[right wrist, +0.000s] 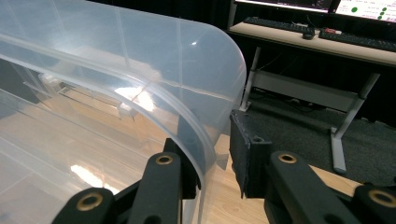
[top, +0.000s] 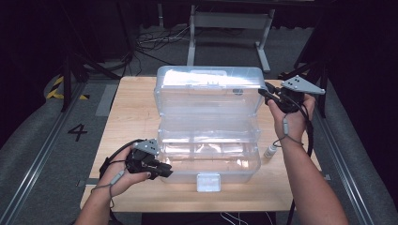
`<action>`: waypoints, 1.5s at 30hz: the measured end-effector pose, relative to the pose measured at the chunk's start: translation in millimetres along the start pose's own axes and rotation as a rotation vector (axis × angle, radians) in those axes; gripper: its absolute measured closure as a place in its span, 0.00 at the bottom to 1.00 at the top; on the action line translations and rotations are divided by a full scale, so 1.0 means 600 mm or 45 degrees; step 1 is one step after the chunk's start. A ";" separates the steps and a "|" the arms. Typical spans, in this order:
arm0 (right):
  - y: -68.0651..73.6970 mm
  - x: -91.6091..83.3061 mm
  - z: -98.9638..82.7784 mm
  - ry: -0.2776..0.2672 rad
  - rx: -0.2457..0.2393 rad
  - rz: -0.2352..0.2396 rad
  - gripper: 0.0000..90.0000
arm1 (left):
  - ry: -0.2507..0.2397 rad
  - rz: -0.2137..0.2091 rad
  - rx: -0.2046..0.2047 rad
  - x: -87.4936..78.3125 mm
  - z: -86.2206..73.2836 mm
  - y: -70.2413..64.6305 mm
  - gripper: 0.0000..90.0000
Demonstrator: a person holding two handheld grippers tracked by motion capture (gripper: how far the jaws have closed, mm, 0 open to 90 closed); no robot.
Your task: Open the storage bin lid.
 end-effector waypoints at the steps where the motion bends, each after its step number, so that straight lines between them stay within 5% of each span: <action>1: 0.000 0.000 0.000 0.002 0.003 0.001 0.82 | -0.001 0.003 -0.002 0.000 0.000 0.000 0.85; 35: -0.011 0.047 0.016 0.042 -0.023 -0.058 0.87 | -0.056 -0.064 -0.035 0.005 -0.005 0.007 0.84; 45: -0.018 0.067 0.026 0.132 -0.002 -0.052 0.87 | -0.061 -0.076 -0.048 0.006 -0.006 0.010 0.84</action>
Point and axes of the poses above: each handheld gripper's, and its own axes: x roughly forward along the jaws, z roughly out of its top, y roughly to its left, the point moved 3 cm from there along x, roughly forward along the jaws, and after that the axes turned 7 degrees about -z, right-handed, at the moved point
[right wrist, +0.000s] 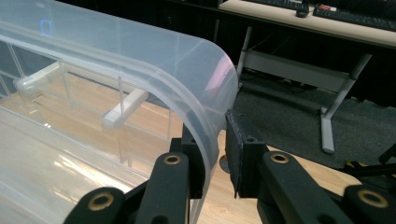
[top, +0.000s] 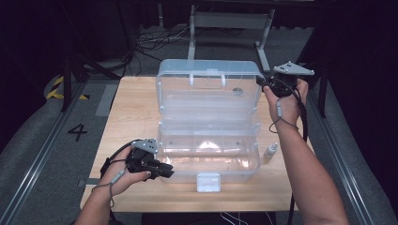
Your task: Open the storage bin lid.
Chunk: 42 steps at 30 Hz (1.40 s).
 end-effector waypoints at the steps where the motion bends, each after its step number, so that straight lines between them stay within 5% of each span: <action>1: 0.000 0.002 0.001 0.004 0.005 0.001 0.87 | -0.003 -0.003 -0.001 0.000 0.000 0.000 0.84; 9: -0.005 0.015 0.004 0.023 0.009 0.011 0.88 | -0.004 -0.010 -0.001 0.000 -0.001 0.002 0.84; 42: -0.013 0.066 -0.007 -0.078 0.039 -0.016 0.92 | -0.014 -0.030 -0.001 0.001 -0.002 0.005 0.83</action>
Point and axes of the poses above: each handheld gripper's, and its own axes: x roughly forward along the jaws, z roughly out of its top, y roughly to its left, the point moved 3 cm from there along x, roughly forward along the jaws, and after that the axes turned 7 degrees about -z, right-handed, at the moved point
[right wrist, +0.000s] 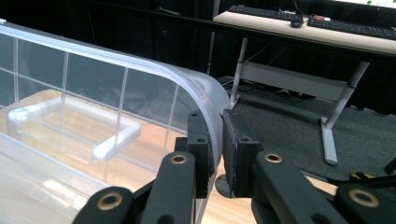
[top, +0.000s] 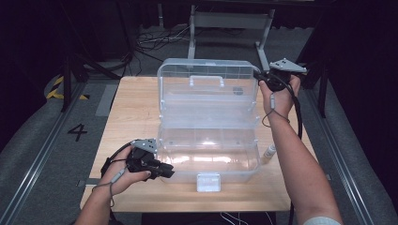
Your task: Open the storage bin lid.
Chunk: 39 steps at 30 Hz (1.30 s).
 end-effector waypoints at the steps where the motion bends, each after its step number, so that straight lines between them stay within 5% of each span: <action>1: 0.000 0.002 -0.001 -0.004 0.003 -0.001 0.92 | -0.003 -0.002 -0.001 0.000 0.000 0.000 0.83; 15: -0.002 0.030 -0.011 -0.044 -0.026 -0.024 0.94 | -0.006 -0.011 0.003 0.001 -0.001 0.002 0.82; 33: -0.008 0.067 -0.018 0.001 -0.038 -0.006 0.94 | -0.010 -0.025 0.008 0.003 -0.001 0.004 0.82; 39: -0.010 0.074 -0.023 0.006 -0.028 0.005 0.94 | 0.063 0.023 0.048 0.014 0.001 0.002 0.81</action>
Point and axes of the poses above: each handheld gripper's, and its own axes: x roughly forward along the jaws, z roughly out of its top, y roughly to its left, the point moved 3 cm from there along x, roughly forward along the jaws, and after that the axes turned 7 degrees about -z, right-handed, at the moved point
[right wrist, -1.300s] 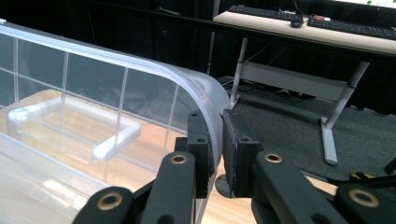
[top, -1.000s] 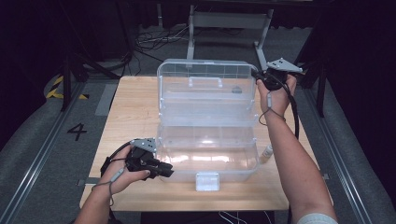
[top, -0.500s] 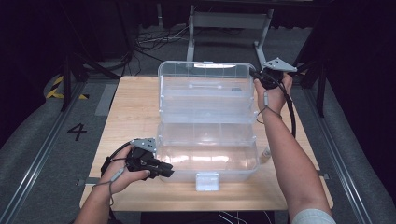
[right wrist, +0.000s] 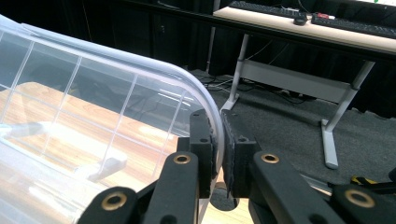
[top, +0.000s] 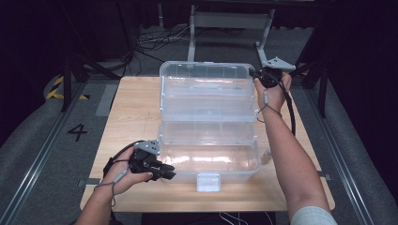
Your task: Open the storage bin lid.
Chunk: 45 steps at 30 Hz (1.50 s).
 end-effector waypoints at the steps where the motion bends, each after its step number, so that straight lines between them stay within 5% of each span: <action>1: -0.001 0.002 -0.001 0.003 0.003 0.001 0.94 | 0.003 0.001 -0.001 0.000 0.000 0.000 0.81; 45: -0.020 0.066 -0.045 0.042 0.118 0.124 0.91 | -0.004 -0.008 0.012 0.000 -0.001 0.001 0.82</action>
Point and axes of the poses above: each handheld gripper's, and its own axes: x roughly forward along the jaws, z roughly out of its top, y roughly to its left, the point moved 3 cm from there along x, roughly forward along the jaws, and after that the axes turned 7 degrees about -z, right-handed, at the moved point
